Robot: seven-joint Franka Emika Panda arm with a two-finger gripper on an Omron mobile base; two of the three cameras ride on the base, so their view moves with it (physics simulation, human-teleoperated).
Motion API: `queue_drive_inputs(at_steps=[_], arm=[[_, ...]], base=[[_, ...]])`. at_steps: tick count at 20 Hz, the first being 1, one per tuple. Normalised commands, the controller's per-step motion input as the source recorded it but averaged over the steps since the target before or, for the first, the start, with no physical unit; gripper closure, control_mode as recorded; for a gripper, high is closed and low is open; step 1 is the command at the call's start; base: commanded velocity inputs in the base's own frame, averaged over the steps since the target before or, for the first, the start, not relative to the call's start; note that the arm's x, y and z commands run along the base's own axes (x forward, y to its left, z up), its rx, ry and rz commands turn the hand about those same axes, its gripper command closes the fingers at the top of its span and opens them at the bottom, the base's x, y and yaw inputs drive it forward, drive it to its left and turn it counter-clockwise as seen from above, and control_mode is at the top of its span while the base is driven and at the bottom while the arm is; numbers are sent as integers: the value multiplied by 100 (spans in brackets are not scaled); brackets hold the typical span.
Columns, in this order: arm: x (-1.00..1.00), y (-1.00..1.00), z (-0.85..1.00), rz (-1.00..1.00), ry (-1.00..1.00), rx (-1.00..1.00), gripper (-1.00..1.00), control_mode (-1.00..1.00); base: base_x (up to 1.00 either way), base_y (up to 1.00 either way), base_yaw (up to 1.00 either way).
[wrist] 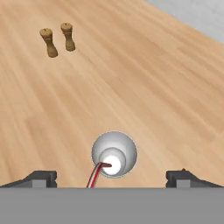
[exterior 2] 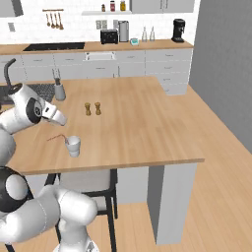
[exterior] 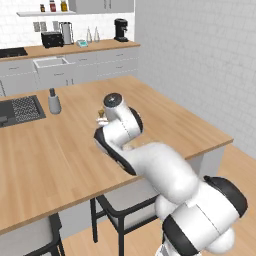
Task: Take a straw from the drawer in front and place it inside the glass cup on the dining counter.
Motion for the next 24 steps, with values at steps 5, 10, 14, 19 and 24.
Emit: queue_drive_inputs(at_steps=[5, 10, 14, 19, 24], arm=[[-54, -70, 67, 4, -7, 39, -100, -100], [-17, -80, 68, -2, 2, 20, -100, -100], [0, -81, 46, -13, 9, 1, -100, -100], [-6, -82, 17, -22, 20, 0, -100, -100], [-28, -81, 0, -25, 25, 0, -100, -100]], base=[[0, 0, 0], [0, 0, 0], [0, 0, 0], [0, 0, 0], [0, 0, 0]])
